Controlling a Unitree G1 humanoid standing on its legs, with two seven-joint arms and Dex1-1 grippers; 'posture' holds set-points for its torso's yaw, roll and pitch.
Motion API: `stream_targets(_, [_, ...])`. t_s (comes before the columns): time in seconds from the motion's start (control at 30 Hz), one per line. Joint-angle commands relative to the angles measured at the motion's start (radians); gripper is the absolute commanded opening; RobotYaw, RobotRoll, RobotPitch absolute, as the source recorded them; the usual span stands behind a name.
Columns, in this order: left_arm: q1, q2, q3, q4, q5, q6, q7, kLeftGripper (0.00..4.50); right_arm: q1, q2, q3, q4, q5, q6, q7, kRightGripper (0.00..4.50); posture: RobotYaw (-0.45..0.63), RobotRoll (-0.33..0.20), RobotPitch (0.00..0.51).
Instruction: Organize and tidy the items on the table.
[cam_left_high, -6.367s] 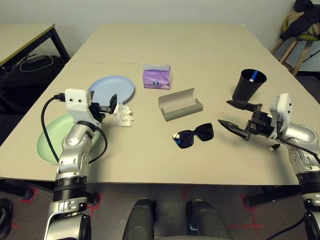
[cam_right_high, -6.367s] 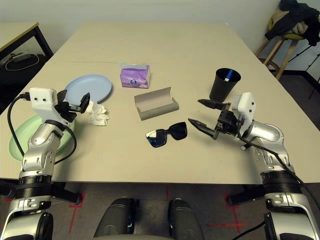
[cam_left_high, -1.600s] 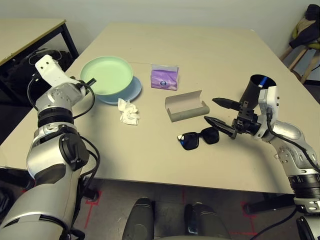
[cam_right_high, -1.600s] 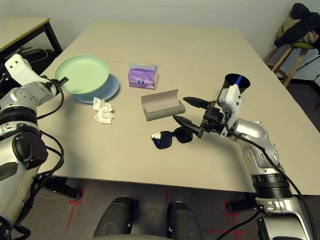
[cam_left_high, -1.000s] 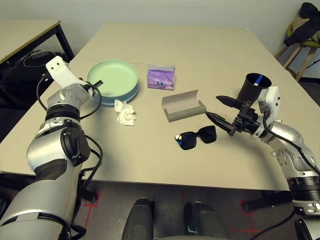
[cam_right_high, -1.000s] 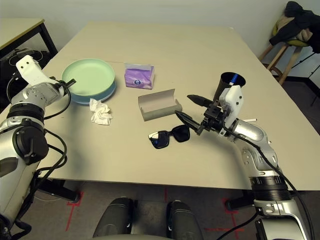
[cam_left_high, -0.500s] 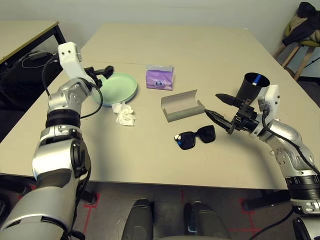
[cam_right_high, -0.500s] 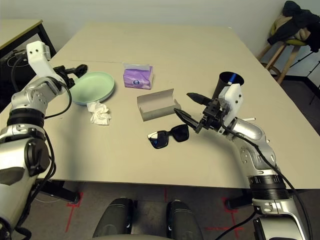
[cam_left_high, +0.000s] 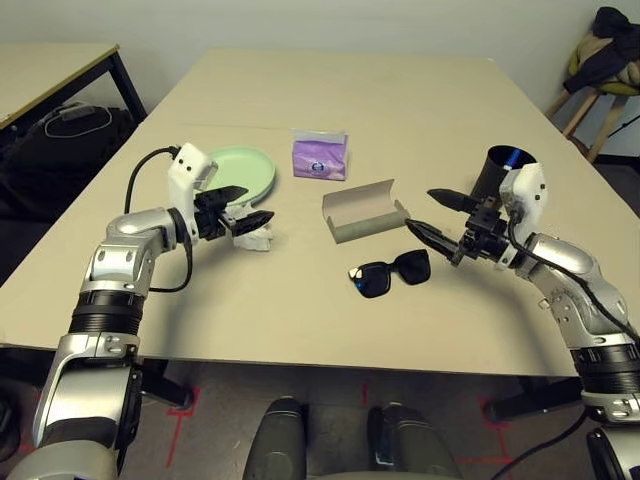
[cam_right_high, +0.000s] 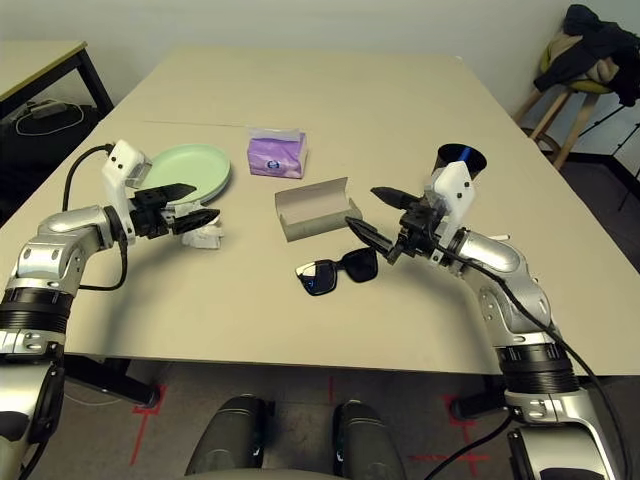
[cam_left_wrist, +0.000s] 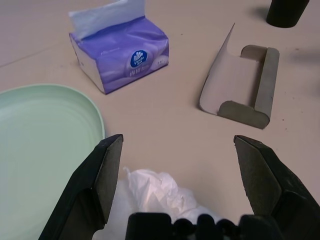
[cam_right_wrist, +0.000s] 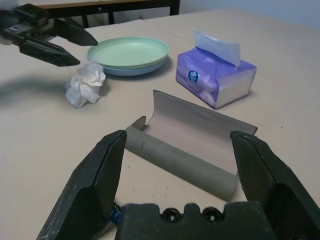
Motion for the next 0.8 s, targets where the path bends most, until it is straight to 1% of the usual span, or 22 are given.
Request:
stream_targets(0.03, [0.020,-0.003,-0.032,0.029,0.041,-0.003,0.004,4.48,0.008,-0.017,0.006,0.011,-0.022,-0.021,0.019,4.50,0.16,0.000,0.045])
stream_targets(0.27, [0.014,-0.003,-0.060,0.072,0.095,0.057,0.047,4.48,0.027,-0.019,0.019,0.032,-0.052,-0.086,0.069,4.50,0.17,0.000,0.045])
stream_targets(0.57, [-0.012,-0.021,-0.054,0.128,0.117,0.108,0.087,4.48,0.032,-0.002,0.011,0.003,-0.014,-0.085,0.092,4.50,0.16,0.000,0.042])
stream_targets(0.63, [-0.017,-0.013,-0.070,0.147,0.146,0.112,0.101,4.48,0.028,0.002,0.004,0.000,-0.003,-0.085,0.093,4.50,0.16,0.000,0.042])
stream_targets(0.67, [-0.018,-0.008,-0.080,0.154,0.162,0.107,0.102,4.13,0.027,0.002,0.002,-0.002,0.003,-0.086,0.094,4.50,0.16,0.000,0.041])
stream_targets(0.7, [-0.018,-0.006,-0.082,0.157,0.170,0.111,0.108,3.90,0.026,0.002,0.000,-0.003,0.009,-0.086,0.096,4.50,0.16,0.000,0.041])
stream_targets(0.73, [-0.018,-0.007,-0.079,0.158,0.171,0.114,0.110,3.57,0.026,0.003,-0.001,-0.004,0.015,-0.085,0.096,4.50,0.16,0.000,0.041])
stream_targets(0.8, [-0.020,-0.008,-0.069,0.156,0.165,0.115,0.108,2.81,0.028,0.002,-0.002,-0.005,0.022,-0.083,0.095,4.50,0.16,0.000,0.039])
